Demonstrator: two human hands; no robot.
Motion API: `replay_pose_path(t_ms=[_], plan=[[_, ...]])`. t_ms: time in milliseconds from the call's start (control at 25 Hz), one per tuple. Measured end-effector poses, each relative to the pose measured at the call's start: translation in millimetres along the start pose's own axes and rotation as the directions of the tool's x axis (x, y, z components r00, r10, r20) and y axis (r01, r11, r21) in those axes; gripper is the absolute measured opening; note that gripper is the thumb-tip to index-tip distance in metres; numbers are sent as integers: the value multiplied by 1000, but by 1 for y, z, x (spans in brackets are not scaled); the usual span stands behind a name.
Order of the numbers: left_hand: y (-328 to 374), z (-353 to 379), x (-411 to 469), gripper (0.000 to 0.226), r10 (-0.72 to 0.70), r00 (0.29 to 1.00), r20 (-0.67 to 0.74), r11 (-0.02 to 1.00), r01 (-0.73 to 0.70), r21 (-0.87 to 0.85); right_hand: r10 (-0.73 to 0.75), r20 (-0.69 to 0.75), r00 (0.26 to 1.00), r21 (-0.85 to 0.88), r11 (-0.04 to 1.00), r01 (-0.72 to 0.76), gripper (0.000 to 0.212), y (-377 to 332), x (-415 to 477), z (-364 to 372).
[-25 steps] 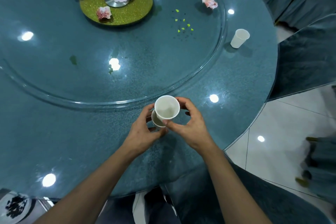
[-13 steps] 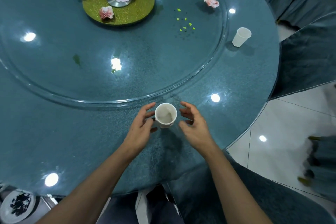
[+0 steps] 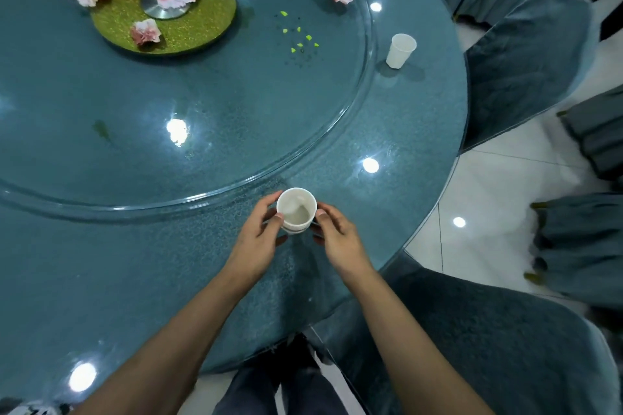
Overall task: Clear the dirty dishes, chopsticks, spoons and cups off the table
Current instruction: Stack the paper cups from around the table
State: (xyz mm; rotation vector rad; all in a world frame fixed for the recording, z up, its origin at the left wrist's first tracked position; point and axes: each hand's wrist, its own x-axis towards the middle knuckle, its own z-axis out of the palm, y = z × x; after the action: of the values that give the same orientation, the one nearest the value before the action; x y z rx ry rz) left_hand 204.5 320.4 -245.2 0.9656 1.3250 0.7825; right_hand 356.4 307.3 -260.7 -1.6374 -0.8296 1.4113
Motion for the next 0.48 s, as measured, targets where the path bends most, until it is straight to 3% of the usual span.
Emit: replay_pose_path(t_ms=[480], plan=[[22, 6, -36, 41, 138, 938, 319, 981, -174, 88, -155, -250, 956, 7, 987, 162, 33, -24, -84, -22]])
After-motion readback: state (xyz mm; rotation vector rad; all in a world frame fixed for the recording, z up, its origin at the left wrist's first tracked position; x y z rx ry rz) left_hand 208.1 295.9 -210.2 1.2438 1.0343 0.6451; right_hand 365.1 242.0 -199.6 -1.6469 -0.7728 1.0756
